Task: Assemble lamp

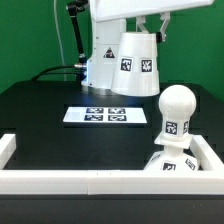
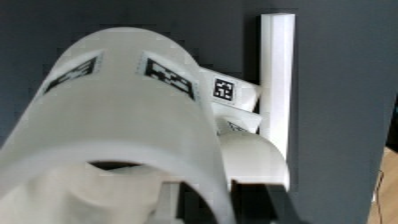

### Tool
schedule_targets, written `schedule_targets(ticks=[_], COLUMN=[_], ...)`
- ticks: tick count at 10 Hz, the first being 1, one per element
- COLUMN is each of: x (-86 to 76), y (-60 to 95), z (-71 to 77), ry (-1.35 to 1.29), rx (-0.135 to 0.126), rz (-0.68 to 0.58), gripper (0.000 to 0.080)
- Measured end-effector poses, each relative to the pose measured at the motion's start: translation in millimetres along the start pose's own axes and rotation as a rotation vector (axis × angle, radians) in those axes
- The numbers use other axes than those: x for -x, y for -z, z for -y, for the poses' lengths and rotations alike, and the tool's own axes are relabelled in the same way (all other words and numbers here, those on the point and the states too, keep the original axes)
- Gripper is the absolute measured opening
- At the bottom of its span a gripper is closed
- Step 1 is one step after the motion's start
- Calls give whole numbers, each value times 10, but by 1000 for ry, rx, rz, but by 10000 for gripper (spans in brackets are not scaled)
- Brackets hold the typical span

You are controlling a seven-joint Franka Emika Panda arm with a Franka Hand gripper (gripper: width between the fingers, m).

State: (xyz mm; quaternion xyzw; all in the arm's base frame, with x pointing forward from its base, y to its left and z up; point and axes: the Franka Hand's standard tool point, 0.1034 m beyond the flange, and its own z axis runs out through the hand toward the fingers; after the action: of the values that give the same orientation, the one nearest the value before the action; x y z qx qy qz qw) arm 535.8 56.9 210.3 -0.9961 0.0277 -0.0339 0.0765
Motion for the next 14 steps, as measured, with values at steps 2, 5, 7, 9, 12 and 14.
schedule_targets(ticks=[2, 5, 7, 9, 12, 14], x=[-61, -219, -344, -484, -543, -506], y=[102, 238, 220, 120, -120, -301], z=[92, 326, 481, 556, 573, 601], ry=[8, -20, -21, -11, -3, 5], rx=[-9, -19, -21, -18, -7, -1], rz=[11, 5, -4, -9, -22, -18], gripper=[44, 44, 44, 44, 44, 44])
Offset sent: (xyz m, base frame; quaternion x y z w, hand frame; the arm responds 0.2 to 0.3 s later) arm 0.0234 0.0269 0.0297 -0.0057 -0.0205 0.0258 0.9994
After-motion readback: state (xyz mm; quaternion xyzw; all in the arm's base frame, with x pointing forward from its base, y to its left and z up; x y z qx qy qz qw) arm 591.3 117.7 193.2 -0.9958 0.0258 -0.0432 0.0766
